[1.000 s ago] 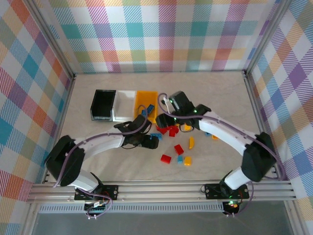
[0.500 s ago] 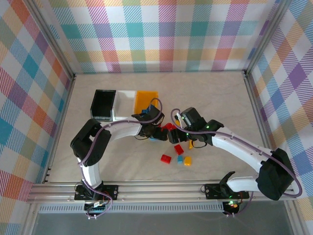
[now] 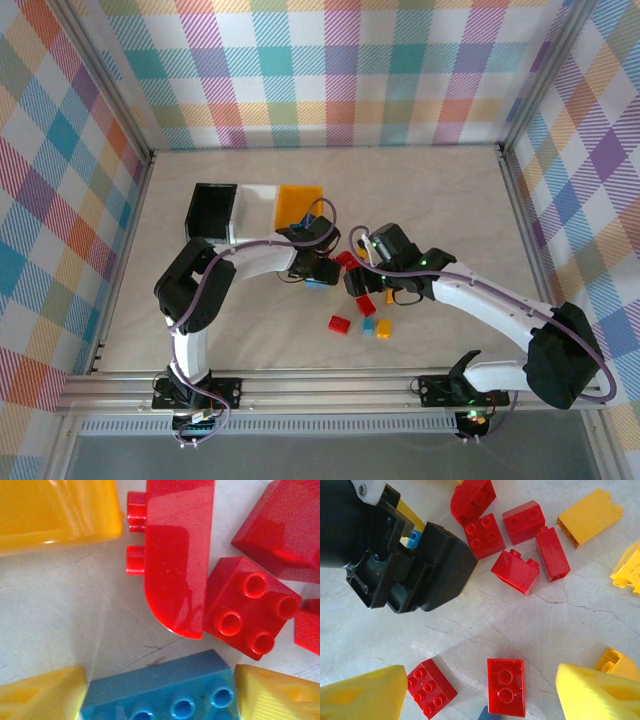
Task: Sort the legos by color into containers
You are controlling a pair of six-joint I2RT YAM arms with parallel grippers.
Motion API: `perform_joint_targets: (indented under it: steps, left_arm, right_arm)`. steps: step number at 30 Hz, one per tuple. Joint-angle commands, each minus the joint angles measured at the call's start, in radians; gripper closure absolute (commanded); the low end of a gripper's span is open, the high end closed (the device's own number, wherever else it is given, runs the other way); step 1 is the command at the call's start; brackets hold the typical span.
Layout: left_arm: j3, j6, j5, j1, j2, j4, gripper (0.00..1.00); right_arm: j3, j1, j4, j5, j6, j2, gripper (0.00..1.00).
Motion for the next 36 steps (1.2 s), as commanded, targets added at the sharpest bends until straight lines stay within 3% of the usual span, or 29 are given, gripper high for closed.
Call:
perform_joint_targets:
  steps: [1, 7, 23, 28, 36]
  left_arm:
    - [0.016, 0.002, -0.009, -0.013, 0.037, 0.009, 0.28]
    - [0.01, -0.004, -0.013, -0.012, 0.0, -0.022, 0.33]
    - [0.086, 0.055, -0.111, 0.019, -0.306, -0.241, 0.3]
    - [0.2, 0.113, -0.101, 0.107, -0.258, -0.275, 0.29]
    - [0.443, 0.163, -0.056, 0.223, -0.028, -0.288, 0.3]
  right_arm:
    - [-0.016, -0.005, 0.025, 0.003, 0.006, -0.018, 0.22]
    - [-0.014, -0.007, 0.005, 0.005, 0.003, -0.036, 0.22]
    - [-0.076, -0.005, -0.057, -0.033, 0.016, -0.093, 0.21]
    - [-0.099, 0.0, -0.07, -0.063, 0.042, -0.095, 0.22]
    - [-0.143, 0.034, -0.082, -0.065, 0.087, -0.117, 0.22]
